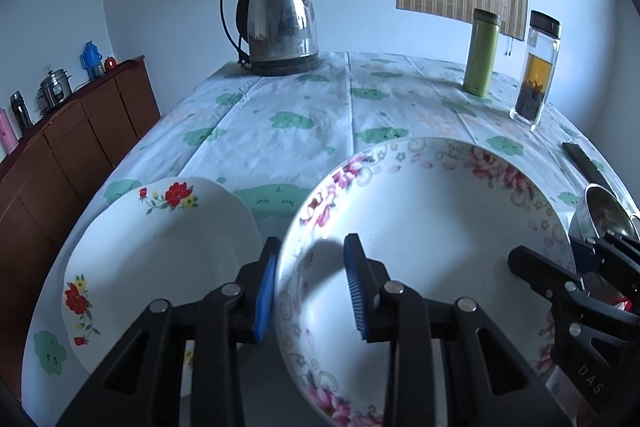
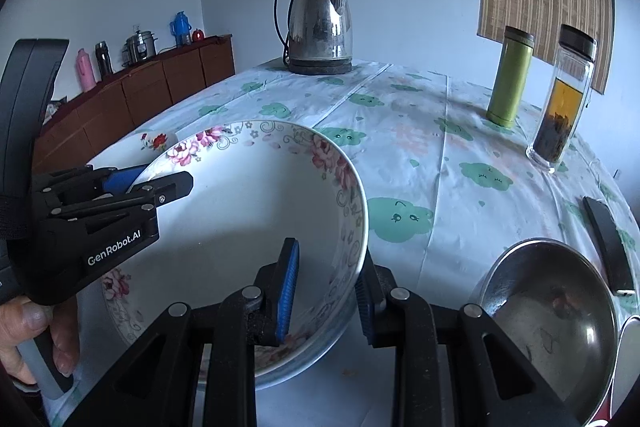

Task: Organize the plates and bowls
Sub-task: 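Lower the floral-rim bowl onto the blue-patterned plate with both grippers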

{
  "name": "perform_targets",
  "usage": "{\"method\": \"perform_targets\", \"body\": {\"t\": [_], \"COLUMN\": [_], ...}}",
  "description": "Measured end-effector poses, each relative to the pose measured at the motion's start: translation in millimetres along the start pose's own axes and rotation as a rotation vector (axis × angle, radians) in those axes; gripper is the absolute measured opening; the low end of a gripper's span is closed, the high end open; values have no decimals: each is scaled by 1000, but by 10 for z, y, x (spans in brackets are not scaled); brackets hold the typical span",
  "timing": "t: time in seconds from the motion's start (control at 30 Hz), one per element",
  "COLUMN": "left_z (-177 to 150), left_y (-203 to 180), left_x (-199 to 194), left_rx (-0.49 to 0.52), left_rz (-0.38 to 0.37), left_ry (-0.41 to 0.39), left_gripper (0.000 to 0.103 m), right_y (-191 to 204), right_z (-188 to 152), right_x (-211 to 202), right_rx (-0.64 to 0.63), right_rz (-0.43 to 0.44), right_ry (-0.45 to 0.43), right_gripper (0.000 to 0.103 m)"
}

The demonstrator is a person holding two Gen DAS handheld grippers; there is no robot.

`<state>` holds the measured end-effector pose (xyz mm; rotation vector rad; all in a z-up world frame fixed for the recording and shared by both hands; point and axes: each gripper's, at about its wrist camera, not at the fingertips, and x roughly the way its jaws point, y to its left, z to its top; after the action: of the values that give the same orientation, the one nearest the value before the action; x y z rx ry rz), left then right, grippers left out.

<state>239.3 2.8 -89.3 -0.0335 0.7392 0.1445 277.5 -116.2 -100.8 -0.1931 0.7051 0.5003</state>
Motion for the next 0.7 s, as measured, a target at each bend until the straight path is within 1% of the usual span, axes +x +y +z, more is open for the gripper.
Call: {"method": "perform_targets", "body": {"t": [0.23, 0.4, 0.5, 0.57, 0.7], "left_z": [-25, -36, -38, -44, -51], "left_y": [-2, -27, -38, -67, -85], "left_x": [44, 74, 84, 81, 77], "left_rx": [4, 13, 18, 35, 36], "left_rz": [-3, 3, -3, 8, 9], "left_ry": [18, 29, 35, 32, 30], "left_gripper": [30, 30, 30, 30, 30], "right_y": [2, 54, 75, 79, 74], "right_z": [-3, -6, -7, -9, -2], "right_x": [36, 39, 28, 31, 40], "right_rx": [-5, -28, -42, -50, -58], "right_rz": [-5, -26, -48, -66, -76], "right_ry": [18, 20, 11, 11, 10], "right_gripper": [29, 29, 29, 29, 29]}}
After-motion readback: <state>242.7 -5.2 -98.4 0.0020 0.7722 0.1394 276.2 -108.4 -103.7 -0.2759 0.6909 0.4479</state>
